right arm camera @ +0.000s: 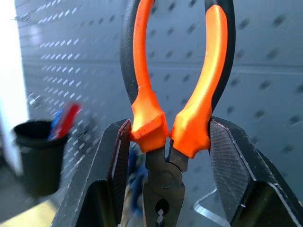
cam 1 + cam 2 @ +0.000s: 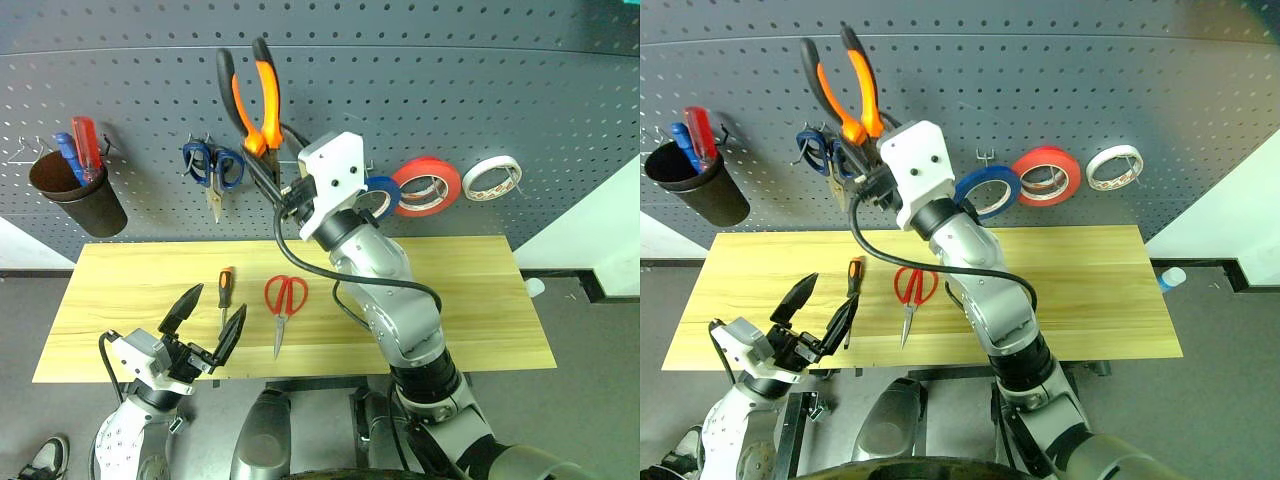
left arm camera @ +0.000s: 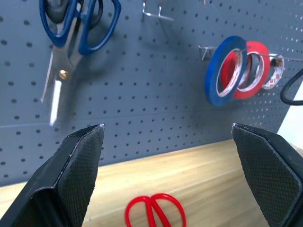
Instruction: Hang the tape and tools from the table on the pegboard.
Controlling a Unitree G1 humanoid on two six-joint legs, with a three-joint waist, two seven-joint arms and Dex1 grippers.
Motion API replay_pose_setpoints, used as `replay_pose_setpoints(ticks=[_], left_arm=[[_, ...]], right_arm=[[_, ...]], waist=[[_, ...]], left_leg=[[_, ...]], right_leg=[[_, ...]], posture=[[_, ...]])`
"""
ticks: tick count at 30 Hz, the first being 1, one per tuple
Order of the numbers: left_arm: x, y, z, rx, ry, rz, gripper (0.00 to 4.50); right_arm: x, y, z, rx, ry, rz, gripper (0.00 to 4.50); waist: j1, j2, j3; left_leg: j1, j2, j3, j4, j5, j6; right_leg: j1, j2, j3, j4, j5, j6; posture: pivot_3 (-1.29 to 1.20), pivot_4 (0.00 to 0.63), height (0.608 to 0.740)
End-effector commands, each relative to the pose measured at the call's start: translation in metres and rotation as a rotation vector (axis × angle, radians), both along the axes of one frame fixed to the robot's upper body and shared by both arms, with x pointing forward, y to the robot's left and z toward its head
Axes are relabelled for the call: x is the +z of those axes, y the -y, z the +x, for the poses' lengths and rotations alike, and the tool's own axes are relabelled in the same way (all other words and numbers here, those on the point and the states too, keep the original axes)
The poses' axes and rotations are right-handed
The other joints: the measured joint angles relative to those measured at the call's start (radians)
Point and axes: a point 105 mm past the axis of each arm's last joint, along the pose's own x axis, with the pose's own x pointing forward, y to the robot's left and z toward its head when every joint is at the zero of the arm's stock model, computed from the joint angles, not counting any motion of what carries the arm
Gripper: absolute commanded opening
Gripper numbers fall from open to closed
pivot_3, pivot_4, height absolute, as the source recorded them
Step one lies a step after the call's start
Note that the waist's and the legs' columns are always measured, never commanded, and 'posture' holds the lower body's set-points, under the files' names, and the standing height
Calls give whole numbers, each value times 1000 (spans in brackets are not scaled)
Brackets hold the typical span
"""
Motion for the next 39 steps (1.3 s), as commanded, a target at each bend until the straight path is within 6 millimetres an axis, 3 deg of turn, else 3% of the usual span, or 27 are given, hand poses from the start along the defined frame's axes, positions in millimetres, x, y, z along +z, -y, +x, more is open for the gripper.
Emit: replay_pose_setpoints(ticks=[1,16,25,39], left_arm=[[9,-1,-3,3,68,-15,4500],[12,7,-7,-31,109,-41,4500],[10,5,-10,-34,102,-30,4500],[9,9,-15,-46,100,-36,4500]], right_arm=[[21,0,-5,-26,80,70,2096],[29,-13,29,-98,121,79,2095],[34,-12,30,-131,164,114,2095],[46,-35,31,-102,209,127,2095]], waist=[[0,0,-1],[-2,0,-2],[-3,1,-2],[-26,1,-2]], left_leg=[[0,0,0,0,0,0],[1,0,0,0,0,1],[1,0,0,0,-1,1],[0,0,0,0,-1,2]], right_leg=[[0,0,0,0,0,0],[0,0,0,0,0,0],[0,0,0,0,0,0],[0,0,0,0,0,0]], posture=[[354,153,740],[363,164,740],[370,165,740],[380,178,740]])
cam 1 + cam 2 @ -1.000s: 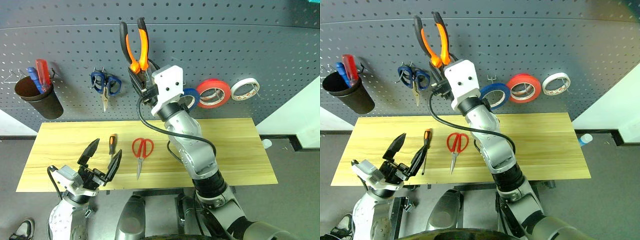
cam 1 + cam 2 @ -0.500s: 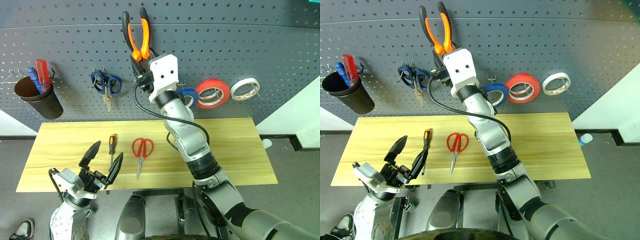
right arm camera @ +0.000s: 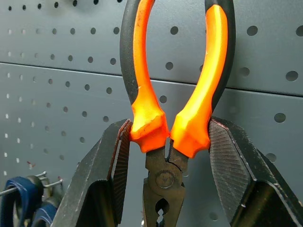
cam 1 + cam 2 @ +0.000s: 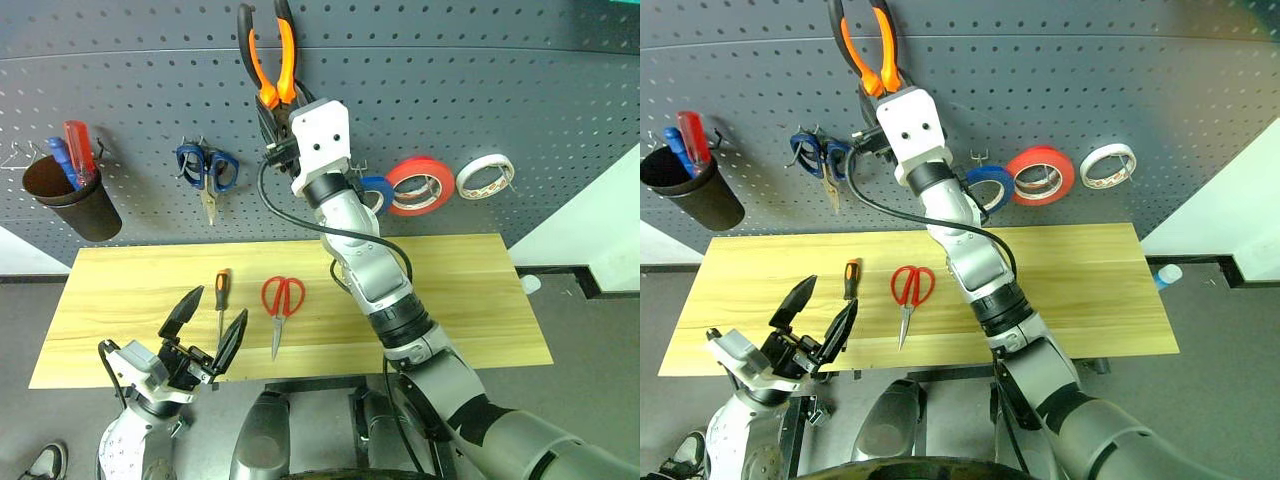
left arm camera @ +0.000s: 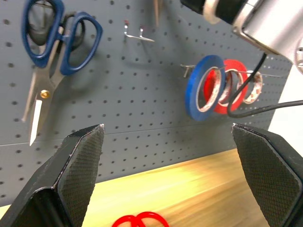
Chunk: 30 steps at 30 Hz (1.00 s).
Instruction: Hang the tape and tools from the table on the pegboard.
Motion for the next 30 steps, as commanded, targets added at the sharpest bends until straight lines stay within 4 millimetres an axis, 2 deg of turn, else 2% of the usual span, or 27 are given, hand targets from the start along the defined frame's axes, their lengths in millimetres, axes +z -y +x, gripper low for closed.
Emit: replay_pose_setpoints(ticks=[1,14,30], left_arm=[[8,1,-5,-3,41,-1,4500],[10,3,-13,-2,42,-1,4500],[15,2,-22,3,31,7,4500]], right_arm=[[37,-30,-25,105,95,98,2095],[33,-44,-23,136,80,102,2095],[15,-55,-25,152,18,102,2095]], waist=[[-2,0,0],[0,2,1],[-2,8,5]], left_leg=[[0,0,0,0,0,0],[-1,0,0,-2,0,0],[-2,0,0,-3,0,1]], right_leg=[[0,0,0,0,0,0],[-1,0,0,-1,0,0],[-3,0,0,-1,-1,0]], posture=[[382,179,740],[408,194,740],[429,226,740]])
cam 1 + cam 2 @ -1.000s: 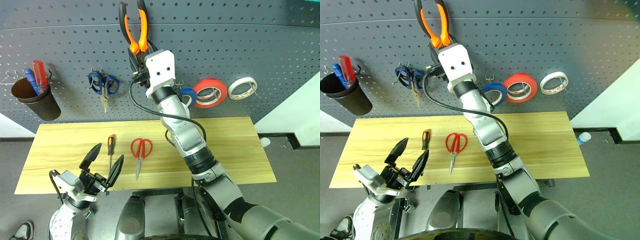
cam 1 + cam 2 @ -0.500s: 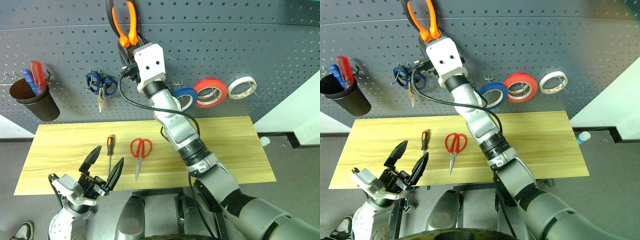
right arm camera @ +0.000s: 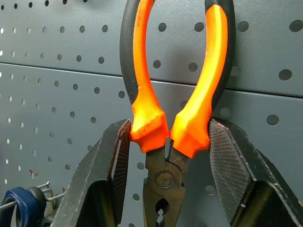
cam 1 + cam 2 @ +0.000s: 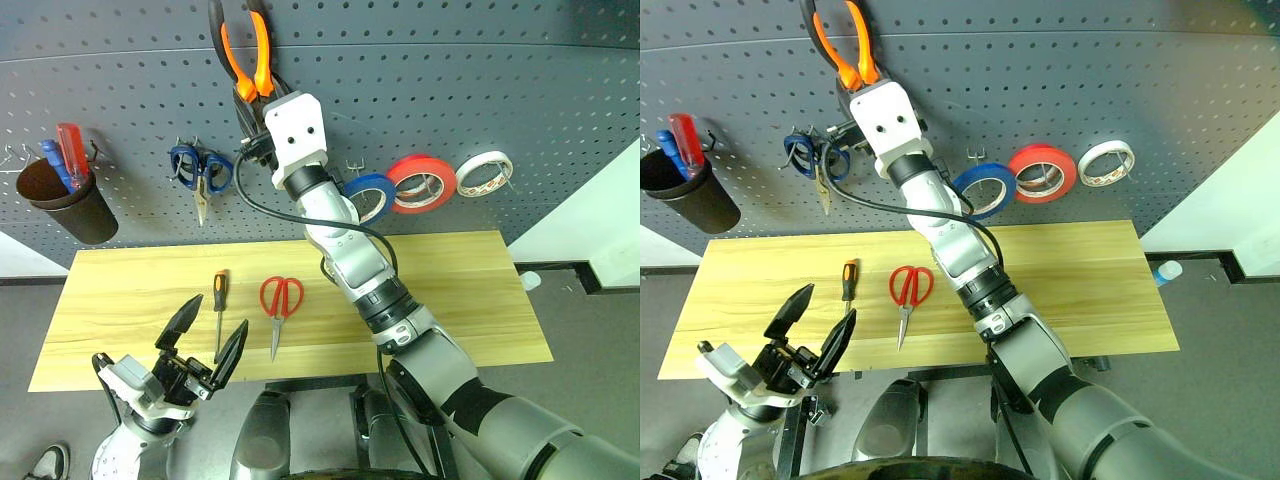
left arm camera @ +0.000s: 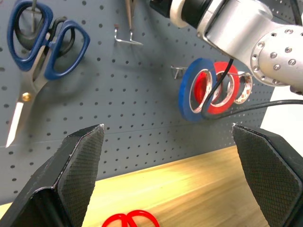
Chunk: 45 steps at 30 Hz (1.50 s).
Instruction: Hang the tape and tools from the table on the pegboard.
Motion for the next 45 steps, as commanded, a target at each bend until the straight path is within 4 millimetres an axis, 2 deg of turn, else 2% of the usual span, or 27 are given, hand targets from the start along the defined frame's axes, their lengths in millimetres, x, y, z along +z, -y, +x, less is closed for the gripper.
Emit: replay_pose_setpoints(ticks=[1,11,16,23,45], left_arm=[[10,1,-5,3,33,5,4500],[16,-1,-11,8,37,4,4500],[18,-1,-11,4,38,4,4500],[18,-3,-10,0,37,9,4500],[13,0,-7,4,43,5,4500]], right_arm=[[11,-32,-27,118,-11,111,2095],[10,-35,-23,114,-21,116,2095],[9,-34,-20,105,-20,119,2095],[5,-33,-19,99,-26,120,2094],[-21,-39,-37,159,-80,71,2093]], waist=[[0,0,0],[1,7,7],[2,7,7],[2,8,10],[-3,9,11]], left_leg=[[0,0,0,0,0,0],[-4,0,0,-1,0,0],[-12,0,0,0,0,0],[-13,0,0,0,0,0],[-15,0,0,-1,0,0]], right_leg=[[0,0,0,0,0,0],[-3,0,0,-1,0,0],[-11,0,0,0,0,0],[-12,0,0,0,0,0],[-14,0,0,-2,0,0]], posture=[[431,227,740],[446,243,740],[449,246,740],[446,248,740],[432,239,740]])
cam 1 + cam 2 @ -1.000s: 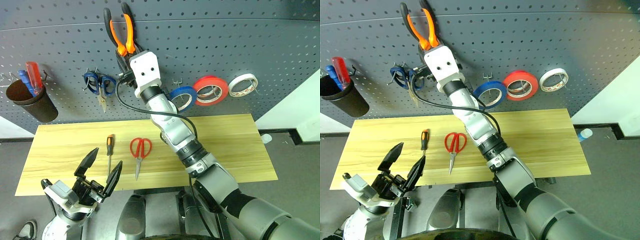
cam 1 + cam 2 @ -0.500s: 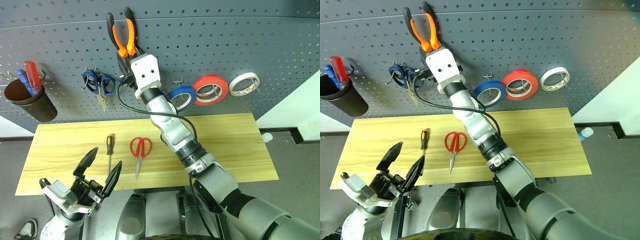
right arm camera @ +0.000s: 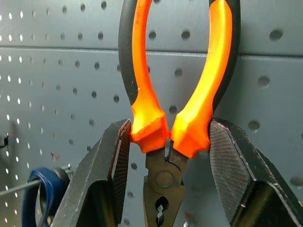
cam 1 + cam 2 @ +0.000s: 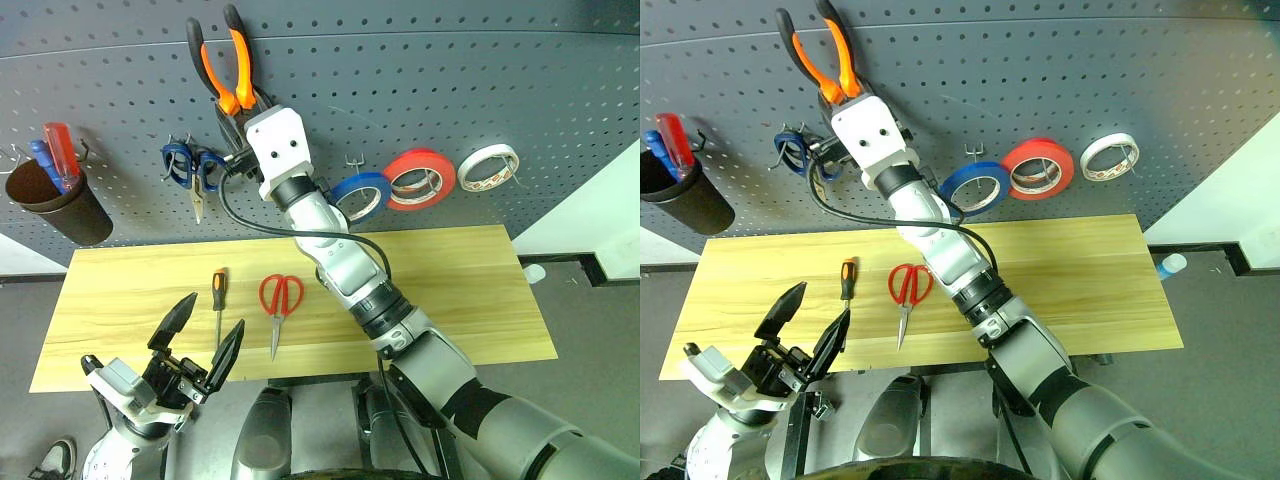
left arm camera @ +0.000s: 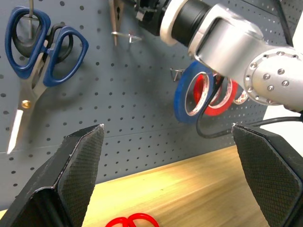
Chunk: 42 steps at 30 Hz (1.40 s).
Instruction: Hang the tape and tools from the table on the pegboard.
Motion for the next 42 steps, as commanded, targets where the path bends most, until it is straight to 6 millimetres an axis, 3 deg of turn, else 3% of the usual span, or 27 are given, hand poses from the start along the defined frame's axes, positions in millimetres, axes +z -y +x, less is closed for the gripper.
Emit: replay_pose_setpoints(ticks=[1,15,21,23,32,42], left_arm=[[4,1,-3,4,23,4,4500],[9,3,-1,9,34,10,4500],[10,5,1,0,39,10,4500],[11,6,1,-2,41,10,4500],[11,6,3,-2,45,12,4500],[6,5,3,-8,43,13,4500]], right_arm=[[-10,-23,-28,107,-74,102,2093],[-19,-26,-28,129,-124,71,2092],[-22,-24,-28,122,-133,65,4058],[-22,-24,-28,120,-134,63,4449],[-23,-20,-28,118,-134,54,4449],[-19,17,-48,91,-122,52,4449]], waist=[[-2,0,0],[-28,0,1],[-26,1,3],[-24,1,3],[-25,1,4],[-26,1,5]], left_leg=[[0,0,0,0,0,0],[0,0,0,-1,0,1],[0,0,0,-1,-1,1],[0,0,0,-1,-1,1],[0,0,0,-1,-1,1],[-1,0,0,0,-1,2]], right_leg=[[0,0,0,0,0,0],[-1,0,0,0,0,0],[-1,0,0,0,0,1],[0,0,0,0,0,1],[-1,0,0,0,0,1],[-1,0,0,0,-1,1]], posture=[[432,239,740],[424,248,740],[417,249,740],[418,247,740],[418,242,740],[397,229,740]])
